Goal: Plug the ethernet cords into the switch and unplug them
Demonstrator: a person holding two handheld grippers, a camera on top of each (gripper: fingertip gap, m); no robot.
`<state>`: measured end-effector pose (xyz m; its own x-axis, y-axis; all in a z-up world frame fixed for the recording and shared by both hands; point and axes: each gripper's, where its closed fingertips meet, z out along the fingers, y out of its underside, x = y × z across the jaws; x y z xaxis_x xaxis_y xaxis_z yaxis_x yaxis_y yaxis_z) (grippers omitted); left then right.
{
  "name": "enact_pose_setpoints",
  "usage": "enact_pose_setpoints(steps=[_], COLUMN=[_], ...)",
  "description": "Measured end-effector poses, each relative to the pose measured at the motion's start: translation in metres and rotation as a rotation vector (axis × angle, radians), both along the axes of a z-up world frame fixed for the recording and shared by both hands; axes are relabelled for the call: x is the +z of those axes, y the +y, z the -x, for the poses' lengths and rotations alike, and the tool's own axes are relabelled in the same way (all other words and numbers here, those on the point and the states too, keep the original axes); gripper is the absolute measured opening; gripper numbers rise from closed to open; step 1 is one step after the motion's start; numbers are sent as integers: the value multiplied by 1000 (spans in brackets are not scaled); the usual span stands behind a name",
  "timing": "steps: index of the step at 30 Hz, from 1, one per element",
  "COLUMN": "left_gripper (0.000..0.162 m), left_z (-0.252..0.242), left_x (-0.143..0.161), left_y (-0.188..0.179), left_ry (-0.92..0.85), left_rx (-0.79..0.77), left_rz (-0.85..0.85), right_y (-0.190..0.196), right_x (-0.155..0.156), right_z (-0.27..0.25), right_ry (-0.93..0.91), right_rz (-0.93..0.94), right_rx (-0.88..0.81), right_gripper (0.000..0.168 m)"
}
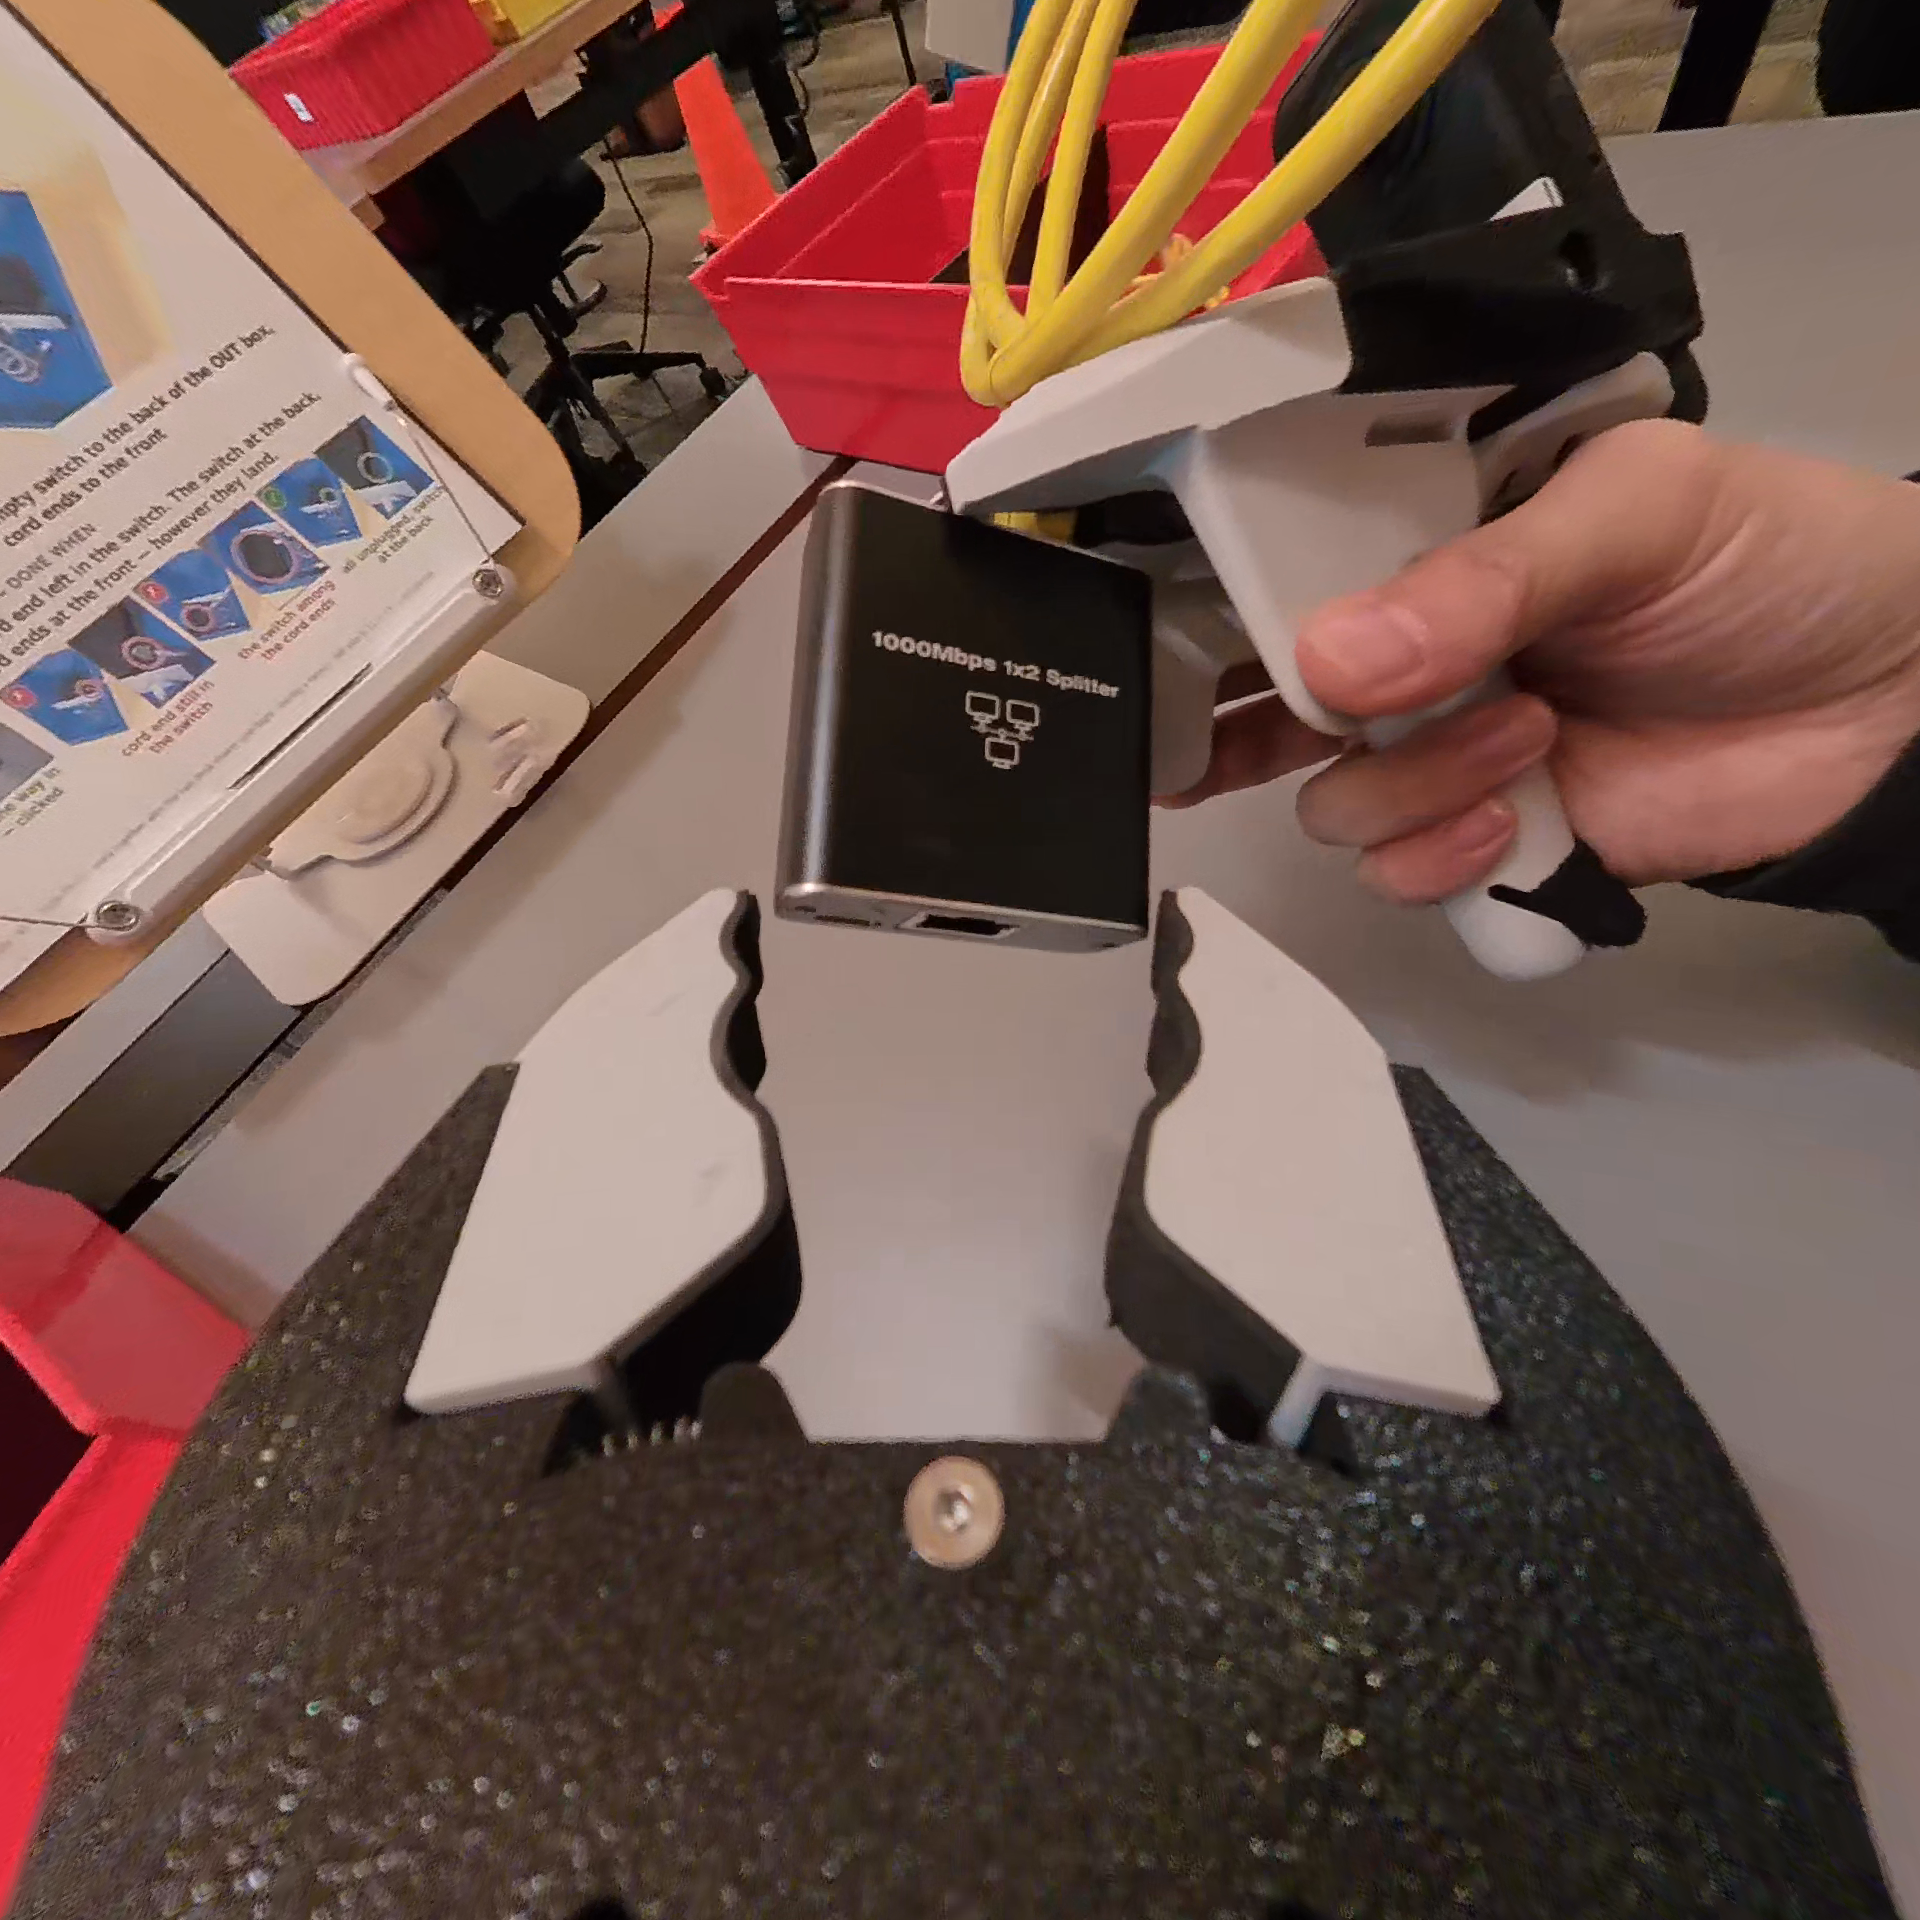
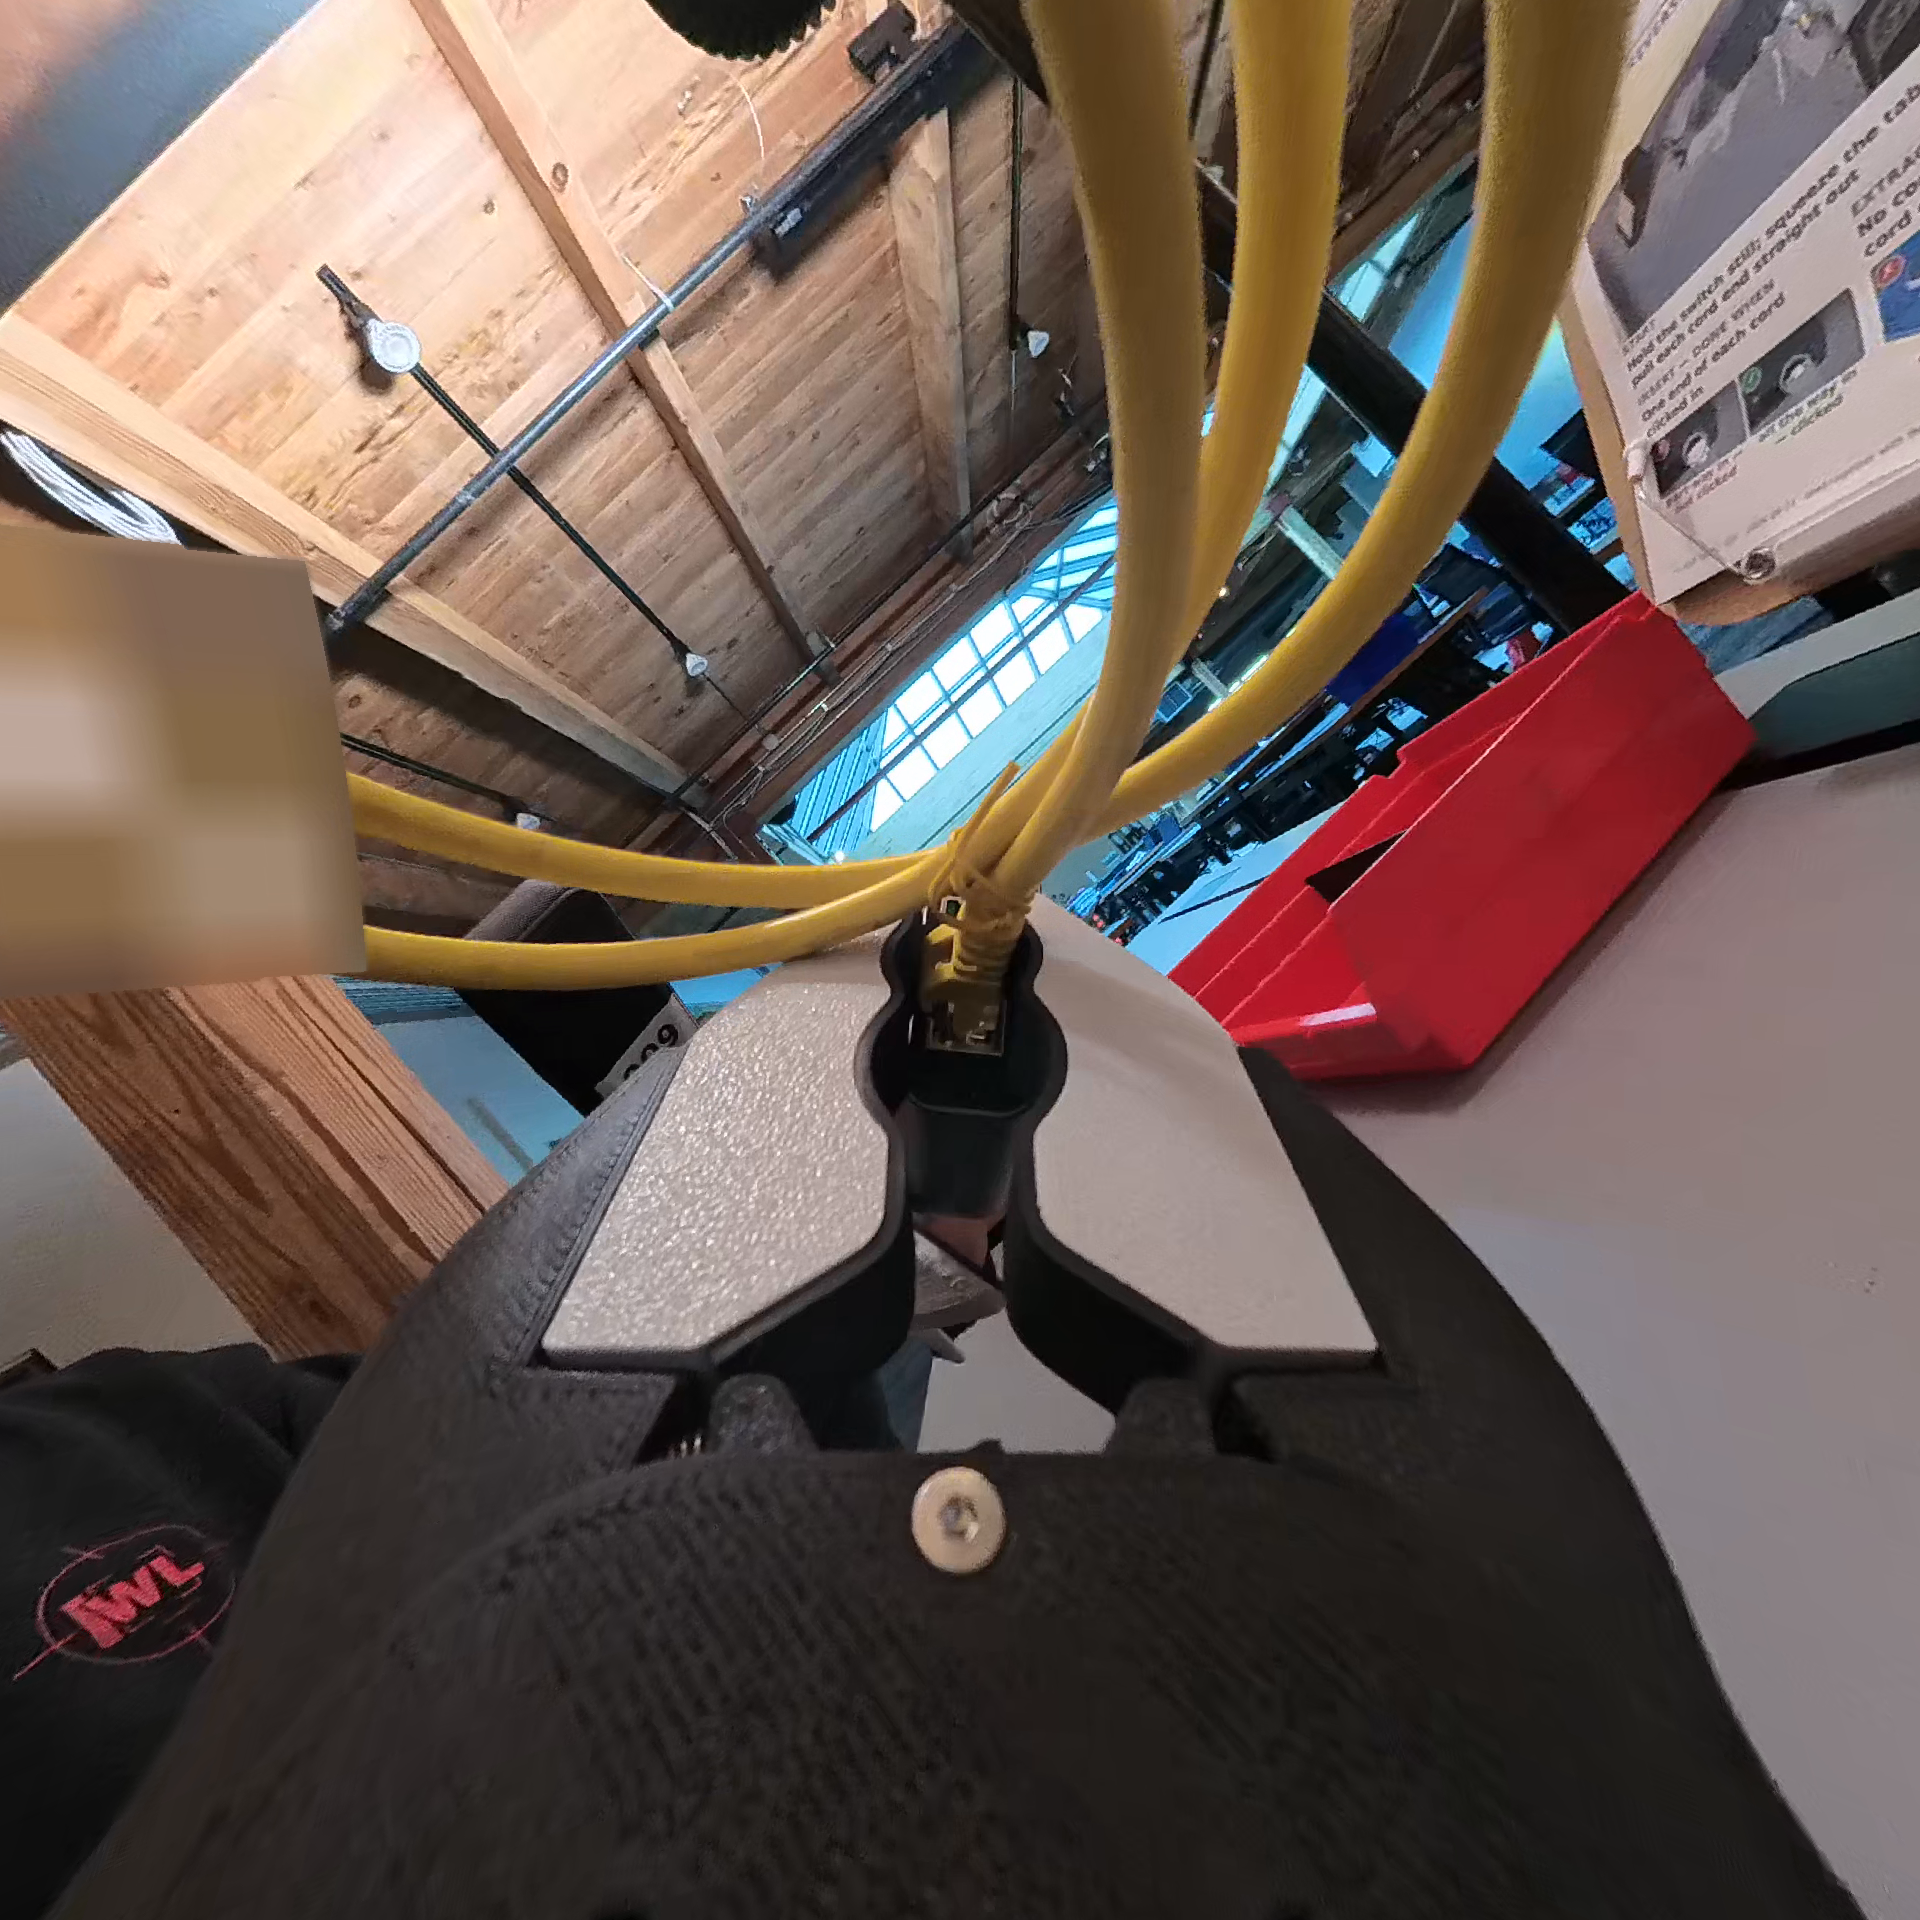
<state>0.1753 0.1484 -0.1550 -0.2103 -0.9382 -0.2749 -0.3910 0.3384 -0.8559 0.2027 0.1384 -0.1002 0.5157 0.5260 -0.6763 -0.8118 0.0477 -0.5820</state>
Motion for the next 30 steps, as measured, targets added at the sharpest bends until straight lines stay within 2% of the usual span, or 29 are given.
enact_pose_setpoints(steps=[5,8,11,15,17,19,21,22,23,30], left_gripper=[71,71,70,37,32,39,41,40,29,25], left_z=[-6,-8,-8,-6,-5,-3,0,2,2,5], left_x=[-6,-11,-7,22,36,39,32,29,29,28], left_y=[5,3,-7,-12,-12,-15,-20,-20,-17,-14], left_ry=[2,-10,-59,-219,-268,-247,-203,-205,-231,-235], left_rx=[9,-2,-61,-179,-246,-286,-317,-313,-302,-354], left_rz=[11,83,315,829,1009,1094,1104,1110,1127,1330], right_y=[6,7,8,3,-1,-1,1,2,4,9], right_x=[-2,-6,-7,2,10,10,8,6,4,2], right_z=[-3,-6,-8,-4,-1,3,11,15,18,20], right_ry=[-1,-13,-35,-61,-67,-102,-129,-137,-147,-134], right_rz=[-8,-8,-2,-31,-51,-34,-23,-14,-5,-10], right_rx=[9,-9,-21,-27,-23,-38,-17,-16,-24,-73], right_gripper=[15,15,15,15,16,15,15,15,15,15])
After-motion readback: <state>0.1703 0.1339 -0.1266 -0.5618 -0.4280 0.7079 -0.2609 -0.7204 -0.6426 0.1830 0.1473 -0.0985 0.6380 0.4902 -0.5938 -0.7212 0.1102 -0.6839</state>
